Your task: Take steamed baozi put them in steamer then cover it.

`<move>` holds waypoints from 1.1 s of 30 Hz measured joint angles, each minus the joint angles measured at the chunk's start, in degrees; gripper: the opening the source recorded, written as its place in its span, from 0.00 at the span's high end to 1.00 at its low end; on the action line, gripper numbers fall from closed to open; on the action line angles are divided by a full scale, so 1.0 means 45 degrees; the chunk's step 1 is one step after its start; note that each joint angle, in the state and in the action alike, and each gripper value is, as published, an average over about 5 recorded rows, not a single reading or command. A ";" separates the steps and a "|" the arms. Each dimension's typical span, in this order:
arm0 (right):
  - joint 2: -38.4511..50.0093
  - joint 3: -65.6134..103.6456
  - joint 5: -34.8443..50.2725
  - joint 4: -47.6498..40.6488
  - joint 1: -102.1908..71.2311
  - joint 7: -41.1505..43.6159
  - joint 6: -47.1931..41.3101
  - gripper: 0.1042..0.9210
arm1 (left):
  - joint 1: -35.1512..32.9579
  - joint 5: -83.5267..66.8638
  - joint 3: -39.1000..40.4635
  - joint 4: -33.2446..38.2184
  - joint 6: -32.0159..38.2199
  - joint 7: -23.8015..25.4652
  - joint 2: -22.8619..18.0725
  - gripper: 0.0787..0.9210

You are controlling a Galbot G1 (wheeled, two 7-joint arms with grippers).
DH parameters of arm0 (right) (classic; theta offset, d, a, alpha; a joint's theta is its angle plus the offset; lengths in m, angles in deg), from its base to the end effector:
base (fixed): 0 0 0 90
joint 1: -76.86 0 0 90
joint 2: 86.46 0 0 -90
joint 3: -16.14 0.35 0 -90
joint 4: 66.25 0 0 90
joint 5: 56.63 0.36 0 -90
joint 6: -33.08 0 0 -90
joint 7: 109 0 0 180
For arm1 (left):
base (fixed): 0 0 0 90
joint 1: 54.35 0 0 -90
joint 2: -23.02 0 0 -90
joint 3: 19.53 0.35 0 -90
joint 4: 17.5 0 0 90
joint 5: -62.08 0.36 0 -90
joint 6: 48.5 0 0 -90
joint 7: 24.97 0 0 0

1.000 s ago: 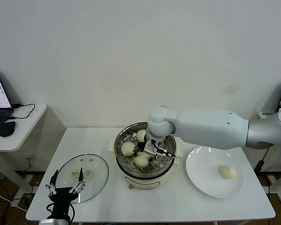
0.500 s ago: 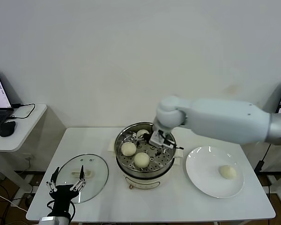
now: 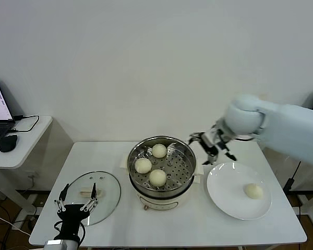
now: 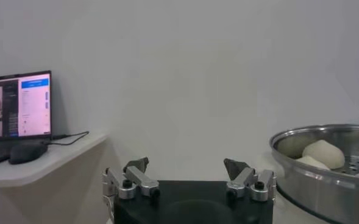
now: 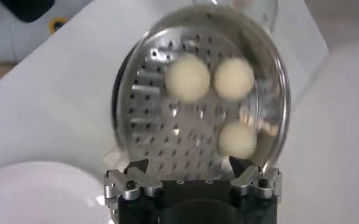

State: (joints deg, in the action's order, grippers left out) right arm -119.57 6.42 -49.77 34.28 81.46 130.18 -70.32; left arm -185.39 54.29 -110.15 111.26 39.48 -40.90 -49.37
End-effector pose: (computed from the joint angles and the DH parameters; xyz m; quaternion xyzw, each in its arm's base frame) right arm 0.4508 -0.0475 -0.0237 0.5424 -0.4891 0.6476 0.2173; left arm 0.1343 0.0406 -0.2732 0.0469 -0.9965 -0.0605 0.0347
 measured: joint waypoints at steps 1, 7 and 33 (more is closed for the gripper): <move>0.0326 0.0088 -0.0061 0.0024 -0.0142 0.0006 -0.0099 0.12 | 0.0005 -0.0001 0.0013 -0.0001 0.0000 0.0002 0.0023 0.12; 0.2076 0.1064 -0.0748 -0.0016 -0.1625 0.0031 -0.0393 0.12 | 0.0018 0.0013 0.0076 -0.0021 -0.0002 0.0009 0.0074 0.12; 0.2379 0.8830 -0.4411 -0.4062 -1.1345 -0.0019 0.0737 0.12 | -0.0321 0.0180 -0.0094 -0.0107 -0.0034 0.0018 0.0027 0.12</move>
State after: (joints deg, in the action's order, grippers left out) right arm -108.86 46.15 -69.63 16.00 30.40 130.09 -67.00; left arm -186.83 55.10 -110.58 110.78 39.32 -40.82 -49.25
